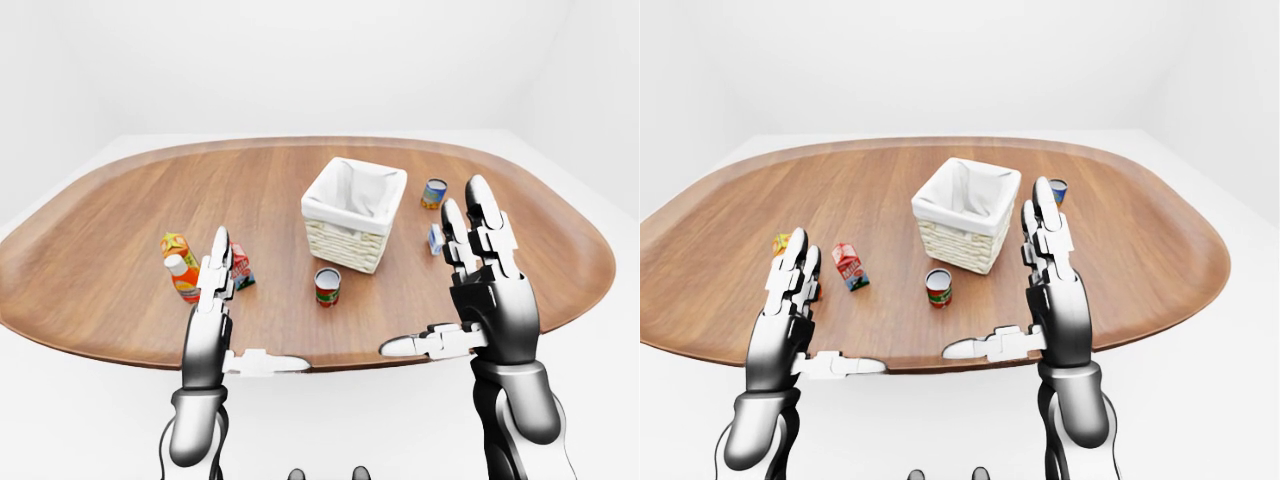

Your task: Pick the milk and place it in the basket.

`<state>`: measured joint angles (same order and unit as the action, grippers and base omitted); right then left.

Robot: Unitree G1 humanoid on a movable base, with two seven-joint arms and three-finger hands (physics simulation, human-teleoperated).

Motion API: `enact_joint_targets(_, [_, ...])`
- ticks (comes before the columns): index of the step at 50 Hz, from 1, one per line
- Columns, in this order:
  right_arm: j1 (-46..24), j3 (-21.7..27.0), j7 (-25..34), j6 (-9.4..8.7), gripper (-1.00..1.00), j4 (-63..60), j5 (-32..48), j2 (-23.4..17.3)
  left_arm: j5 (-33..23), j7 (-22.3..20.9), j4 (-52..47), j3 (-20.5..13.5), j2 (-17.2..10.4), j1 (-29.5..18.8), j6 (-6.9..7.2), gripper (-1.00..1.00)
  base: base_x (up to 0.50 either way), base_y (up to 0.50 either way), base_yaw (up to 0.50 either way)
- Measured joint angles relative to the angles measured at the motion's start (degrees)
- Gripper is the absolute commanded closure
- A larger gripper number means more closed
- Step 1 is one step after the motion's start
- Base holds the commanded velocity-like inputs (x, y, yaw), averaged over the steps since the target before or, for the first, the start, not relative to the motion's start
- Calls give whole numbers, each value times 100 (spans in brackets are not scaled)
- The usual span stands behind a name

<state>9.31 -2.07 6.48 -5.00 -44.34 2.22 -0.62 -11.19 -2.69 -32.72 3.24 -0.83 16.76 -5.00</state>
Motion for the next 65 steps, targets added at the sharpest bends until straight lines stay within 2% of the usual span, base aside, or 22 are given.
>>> enact_joint_targets(65, [-62, -2, 0, 0, -100, -234, -25, 0, 127, -169, -185, 88, -33, 49, 0, -100, 14, 0, 0])
